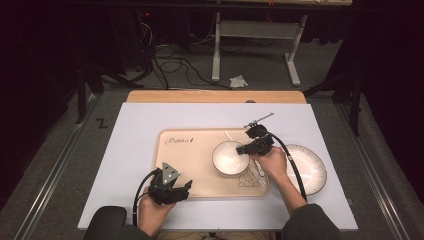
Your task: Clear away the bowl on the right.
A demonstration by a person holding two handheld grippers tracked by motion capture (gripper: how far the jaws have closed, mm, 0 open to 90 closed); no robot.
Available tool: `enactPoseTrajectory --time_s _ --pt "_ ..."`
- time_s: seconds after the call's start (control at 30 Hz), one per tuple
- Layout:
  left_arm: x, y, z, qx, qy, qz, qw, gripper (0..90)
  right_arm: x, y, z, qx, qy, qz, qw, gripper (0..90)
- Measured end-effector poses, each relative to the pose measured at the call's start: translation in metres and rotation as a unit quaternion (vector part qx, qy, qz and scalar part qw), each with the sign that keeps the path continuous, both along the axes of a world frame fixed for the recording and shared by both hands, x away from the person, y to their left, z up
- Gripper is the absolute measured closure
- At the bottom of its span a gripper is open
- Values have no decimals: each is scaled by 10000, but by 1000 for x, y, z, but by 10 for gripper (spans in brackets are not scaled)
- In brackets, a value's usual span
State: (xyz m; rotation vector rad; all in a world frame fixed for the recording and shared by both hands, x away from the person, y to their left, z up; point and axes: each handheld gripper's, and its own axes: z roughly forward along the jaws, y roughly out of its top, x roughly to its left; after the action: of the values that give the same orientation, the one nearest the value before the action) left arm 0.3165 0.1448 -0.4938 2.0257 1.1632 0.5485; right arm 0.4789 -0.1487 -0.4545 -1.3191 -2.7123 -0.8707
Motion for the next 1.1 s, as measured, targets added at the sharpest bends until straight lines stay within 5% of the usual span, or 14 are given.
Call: enactPoseTrajectory --time_s 0.47,0.67,0.8,1.1 --pt "-1 4 -1 -131 85 70 9999 315 20 10 -16 -28 190 -198 9996 836" --pt "-2 5 -1 -136 72 97 9998 316 24 14 -20 -122 117 -260 9995 842" --pt "-4 7 -1 -448 235 63 9987 317 27 17 -20 -144 74 -262 9995 842" --pt "-8 10 -1 -424 239 123 9987 319 36 23 -21 -119 -3 -409 9991 842"
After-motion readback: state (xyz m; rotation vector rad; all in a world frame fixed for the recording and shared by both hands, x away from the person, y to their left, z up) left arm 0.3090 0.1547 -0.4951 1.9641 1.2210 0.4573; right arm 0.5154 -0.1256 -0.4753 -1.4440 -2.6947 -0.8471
